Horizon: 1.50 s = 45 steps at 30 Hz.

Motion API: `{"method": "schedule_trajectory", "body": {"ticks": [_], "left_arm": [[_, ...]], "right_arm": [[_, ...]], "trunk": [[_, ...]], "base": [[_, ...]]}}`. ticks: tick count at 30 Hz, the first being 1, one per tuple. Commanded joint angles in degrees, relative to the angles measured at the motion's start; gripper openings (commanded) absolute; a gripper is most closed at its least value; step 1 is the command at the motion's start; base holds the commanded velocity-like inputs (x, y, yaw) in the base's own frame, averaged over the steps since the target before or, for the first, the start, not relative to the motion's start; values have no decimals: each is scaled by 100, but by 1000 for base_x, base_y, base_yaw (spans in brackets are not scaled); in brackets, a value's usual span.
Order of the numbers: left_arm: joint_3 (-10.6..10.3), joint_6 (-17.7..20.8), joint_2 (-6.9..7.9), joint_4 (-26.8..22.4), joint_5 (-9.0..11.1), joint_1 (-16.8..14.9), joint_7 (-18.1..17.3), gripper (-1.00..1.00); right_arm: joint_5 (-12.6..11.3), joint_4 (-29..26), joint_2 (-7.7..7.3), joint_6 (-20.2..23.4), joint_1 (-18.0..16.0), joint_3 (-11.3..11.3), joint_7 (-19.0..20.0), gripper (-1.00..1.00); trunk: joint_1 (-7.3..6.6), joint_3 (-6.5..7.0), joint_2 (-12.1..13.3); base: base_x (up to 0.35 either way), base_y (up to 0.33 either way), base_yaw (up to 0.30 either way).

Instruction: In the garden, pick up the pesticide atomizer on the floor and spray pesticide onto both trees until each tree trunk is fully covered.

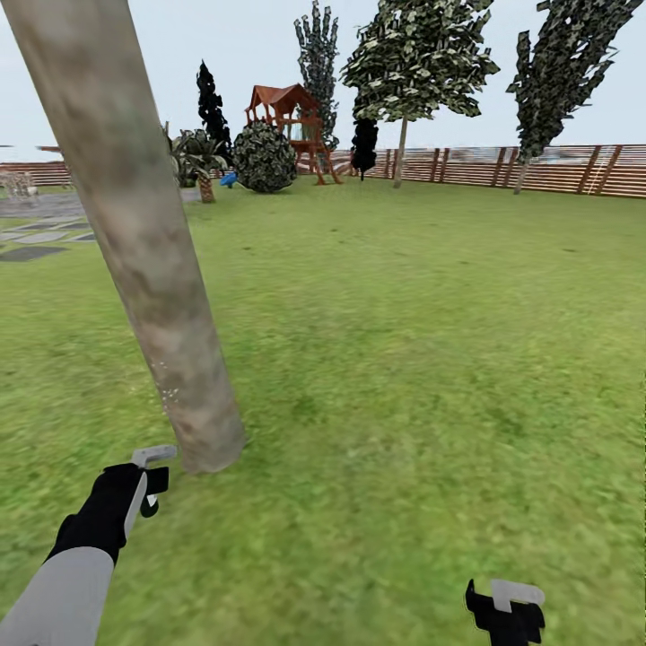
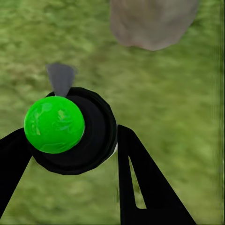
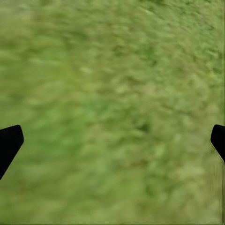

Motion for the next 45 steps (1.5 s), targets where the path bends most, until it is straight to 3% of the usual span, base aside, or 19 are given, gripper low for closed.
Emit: {"method": "schedule_trajectory", "body": {"ticks": [1,16,22,24,28,30,31,34,36,41,43,44,45], "left_arm": [[3,0,0,0,1,0,0,-100],[-13,12,21,-17,16,-4,-7,-100],[3,85,35,-75,27,-103,-60,-100],[-25,161,22,-80,26,-368,-78,-100],[-392,469,18,-79,29,-882,-87,-100],[-535,599,135,-75,37,-1199,-88,-100],[-543,634,324,-72,47,-1246,-90,-100],[-548,656,692,-43,56,-1250,-272,-100],[-559,657,731,-37,46,-1239,-473,-100],[-557,655,571,-36,58,-1307,-563,-100],[-521,659,711,-27,56,-1333,-575,-100],[-520,662,896,-16,63,-1323,-598,-100],[-544,663,916,-18,53,-1310,-631,-100]], "right_arm": [[0,0,-4,0,-1,0,0,100],[0,0,1,0,-1,0,-2,100],[0,-8,0,0,-2,0,-9,100],[-5,-9,-5,0,-1,0,-9,100],[-1,-9,-14,0,3,0,-9,100],[0,-9,-17,0,-1,0,-9,100],[0,-9,-17,0,-2,0,-9,100],[0,-9,-16,0,-2,0,-9,100],[0,-9,-16,0,0,0,-9,100],[0,-6,-16,0,-1,0,-1,100],[0,-2,-16,0,0,0,0,100],[0,0,-14,0,-2,0,0,100],[0,0,-15,0,-2,0,0,100]], "trunk": [[0,0,0],[0,0,0],[0,0,0],[0,0,0],[0,0,0],[0,0,0],[0,0,0],[0,0,0],[0,0,0],[0,0,0],[0,0,0],[0,0,0],[0,0,0]], "base": [[96,-267,3],[14,-269,31],[-49,-46,159],[-1,-1,15],[0,0,2],[0,0,0],[0,0,0],[0,0,0],[0,0,0],[0,0,5],[0,0,199],[0,0,270],[0,0,254]]}}
